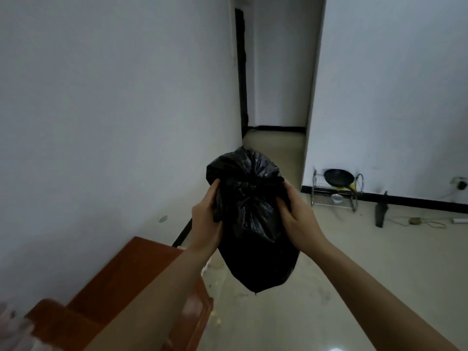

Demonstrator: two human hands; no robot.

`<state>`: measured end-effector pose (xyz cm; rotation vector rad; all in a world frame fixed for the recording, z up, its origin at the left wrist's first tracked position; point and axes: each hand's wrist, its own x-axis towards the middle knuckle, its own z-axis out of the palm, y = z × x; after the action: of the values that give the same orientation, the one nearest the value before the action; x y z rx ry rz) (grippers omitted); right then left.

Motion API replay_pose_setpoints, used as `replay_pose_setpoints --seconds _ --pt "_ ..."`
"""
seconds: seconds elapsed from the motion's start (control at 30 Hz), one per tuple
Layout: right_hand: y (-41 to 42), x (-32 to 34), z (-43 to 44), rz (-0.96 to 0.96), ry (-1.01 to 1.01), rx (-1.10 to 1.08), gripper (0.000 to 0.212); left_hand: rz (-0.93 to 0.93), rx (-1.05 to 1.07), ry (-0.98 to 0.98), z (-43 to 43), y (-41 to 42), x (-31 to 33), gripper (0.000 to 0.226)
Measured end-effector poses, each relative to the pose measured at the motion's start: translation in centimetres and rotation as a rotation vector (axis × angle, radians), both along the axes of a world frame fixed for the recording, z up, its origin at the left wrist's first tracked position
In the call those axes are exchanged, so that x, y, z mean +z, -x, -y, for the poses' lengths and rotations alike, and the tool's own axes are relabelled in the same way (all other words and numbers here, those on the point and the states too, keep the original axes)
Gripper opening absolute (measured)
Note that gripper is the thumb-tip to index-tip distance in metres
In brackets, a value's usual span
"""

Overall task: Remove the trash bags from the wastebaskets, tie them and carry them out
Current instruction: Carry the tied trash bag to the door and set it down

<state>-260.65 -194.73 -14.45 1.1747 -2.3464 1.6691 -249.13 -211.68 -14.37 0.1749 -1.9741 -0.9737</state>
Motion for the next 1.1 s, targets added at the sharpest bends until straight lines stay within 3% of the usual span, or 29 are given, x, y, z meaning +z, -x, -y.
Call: replay_pose_setpoints --seconds 0.27,0.43,0.6,0.97,1.1 --pt "20.3 3.7 12.5 0.013 -0.05 0.05 0.049 0.018 0.084 -0.011 14.1 19.2 2.3 0.051" --pt "30.8 3.2 23.0 0.018 -0.078 0.079 0.048 -0.029 0.11 -0.184 23.7 28.5 1.3 0.044" --pt "41.4 2.2 34.3 0.05 -0.069 0.109 0.046 0.045 0.116 -0.333 34.7 39.1 0.0 0.037" --pt "66.3 3.8 49.2 0.247 0.019 0.009 0.045 0.295 -0.062 -0.496 51.2 66.3 4.0 0.02" --pt "77.7 2.0 54.2 0.224 0.055 -0.047 0.054 0.315 -0.121 -0.49 55.9 77.8 3.0 0.031"
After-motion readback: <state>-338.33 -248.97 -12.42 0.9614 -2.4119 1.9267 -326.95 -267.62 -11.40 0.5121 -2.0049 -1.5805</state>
